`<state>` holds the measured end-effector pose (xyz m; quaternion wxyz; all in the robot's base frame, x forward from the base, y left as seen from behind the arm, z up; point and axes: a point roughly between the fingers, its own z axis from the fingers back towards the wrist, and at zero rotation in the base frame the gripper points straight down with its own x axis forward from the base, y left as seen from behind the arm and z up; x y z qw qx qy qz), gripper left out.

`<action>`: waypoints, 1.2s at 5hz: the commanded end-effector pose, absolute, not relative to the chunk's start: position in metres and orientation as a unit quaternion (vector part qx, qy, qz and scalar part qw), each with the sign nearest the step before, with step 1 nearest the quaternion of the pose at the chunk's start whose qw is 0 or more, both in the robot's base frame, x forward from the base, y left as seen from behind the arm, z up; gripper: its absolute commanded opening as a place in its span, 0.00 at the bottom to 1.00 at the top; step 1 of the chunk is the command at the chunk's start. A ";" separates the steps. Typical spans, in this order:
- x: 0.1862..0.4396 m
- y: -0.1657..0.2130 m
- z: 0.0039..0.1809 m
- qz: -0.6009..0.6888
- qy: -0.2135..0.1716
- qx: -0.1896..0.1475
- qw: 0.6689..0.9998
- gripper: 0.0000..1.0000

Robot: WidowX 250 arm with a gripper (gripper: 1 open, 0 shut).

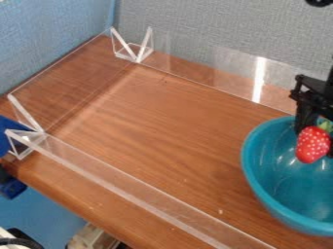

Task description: Put the strawberry in the blue bowl

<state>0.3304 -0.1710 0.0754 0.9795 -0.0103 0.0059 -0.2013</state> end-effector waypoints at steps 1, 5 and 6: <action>0.333 -0.173 0.084 -0.204 -0.013 -0.017 0.979 0.00; 0.327 -0.173 0.071 -0.213 0.001 -0.009 0.977 0.00; 0.326 -0.175 0.067 -0.217 0.005 -0.008 0.976 0.00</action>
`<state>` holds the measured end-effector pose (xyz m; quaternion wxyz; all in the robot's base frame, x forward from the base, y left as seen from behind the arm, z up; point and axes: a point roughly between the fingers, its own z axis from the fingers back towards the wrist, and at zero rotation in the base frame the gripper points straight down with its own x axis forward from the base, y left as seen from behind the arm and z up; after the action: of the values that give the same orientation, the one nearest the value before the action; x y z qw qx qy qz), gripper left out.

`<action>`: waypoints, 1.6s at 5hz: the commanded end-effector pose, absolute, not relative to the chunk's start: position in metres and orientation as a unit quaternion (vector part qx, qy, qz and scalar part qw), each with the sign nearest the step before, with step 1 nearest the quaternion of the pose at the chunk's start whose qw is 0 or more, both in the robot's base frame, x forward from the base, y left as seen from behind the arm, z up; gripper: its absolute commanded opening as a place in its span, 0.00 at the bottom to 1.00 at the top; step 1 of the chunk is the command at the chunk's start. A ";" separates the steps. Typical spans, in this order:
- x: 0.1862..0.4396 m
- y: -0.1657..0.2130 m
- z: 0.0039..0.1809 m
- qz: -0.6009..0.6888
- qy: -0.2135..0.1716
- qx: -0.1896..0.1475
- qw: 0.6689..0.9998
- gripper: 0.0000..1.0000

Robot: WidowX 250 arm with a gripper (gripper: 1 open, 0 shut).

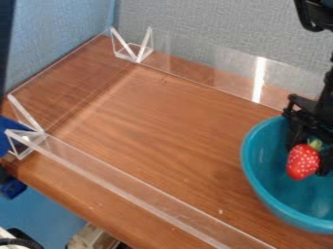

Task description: Put the strawberry in the blue bowl

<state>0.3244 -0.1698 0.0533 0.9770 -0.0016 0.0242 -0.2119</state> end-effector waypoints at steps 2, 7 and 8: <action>0.321 -0.184 0.046 -0.230 0.021 -0.008 0.973 0.00; 0.310 -0.186 0.039 -0.242 0.016 -0.019 0.970 1.00; 0.308 -0.185 0.043 -0.239 0.010 -0.020 0.971 1.00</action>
<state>0.3070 -0.1789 0.0284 0.9716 -0.0146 0.0308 -0.2343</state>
